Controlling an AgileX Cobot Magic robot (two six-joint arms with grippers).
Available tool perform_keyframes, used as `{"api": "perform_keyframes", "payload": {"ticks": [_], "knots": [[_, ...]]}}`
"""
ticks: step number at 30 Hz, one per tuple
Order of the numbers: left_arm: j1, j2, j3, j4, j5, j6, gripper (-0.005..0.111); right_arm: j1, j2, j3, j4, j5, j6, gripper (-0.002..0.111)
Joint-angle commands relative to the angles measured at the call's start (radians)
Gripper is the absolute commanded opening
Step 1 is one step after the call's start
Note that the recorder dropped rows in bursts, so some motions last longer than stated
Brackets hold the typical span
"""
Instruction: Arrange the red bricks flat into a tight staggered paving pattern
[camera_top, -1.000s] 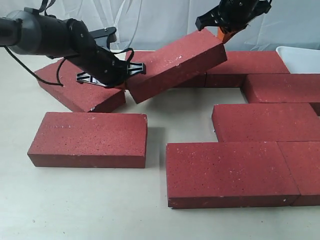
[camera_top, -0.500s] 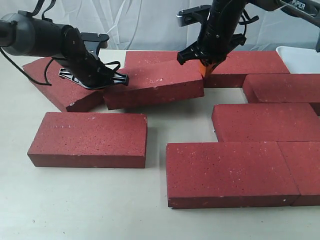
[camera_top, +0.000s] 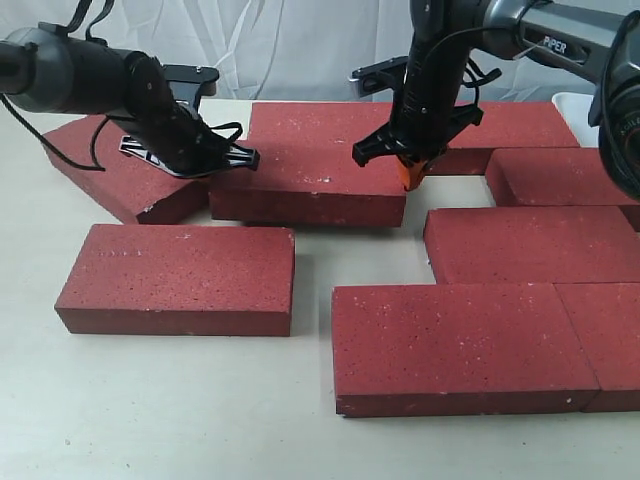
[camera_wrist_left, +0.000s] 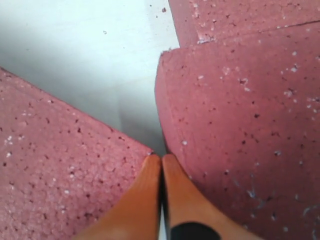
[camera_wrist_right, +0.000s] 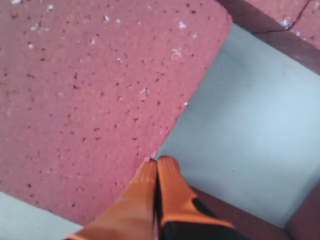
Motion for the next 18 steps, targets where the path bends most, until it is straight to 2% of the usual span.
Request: {"api": "perform_keyframes", "payload": {"ticks": [1, 9, 18], "knots": [[-0.032, 0.003, -0.011, -0.076, -0.034, 0.004, 0.001, 0.032, 0.008, -0.001, 0.118, -0.094, 0.001, -0.001], [-0.024, 0.003, -0.011, -0.013, -0.012, 0.002, 0.024, 0.032, 0.015, -0.001, 0.037, -0.1, 0.065, -0.001], [0.029, -0.043, -0.011, -0.013, 0.075, 0.0, 0.026, 0.019, 0.015, -0.001, 0.006, -0.102, 0.118, -0.001]]}}
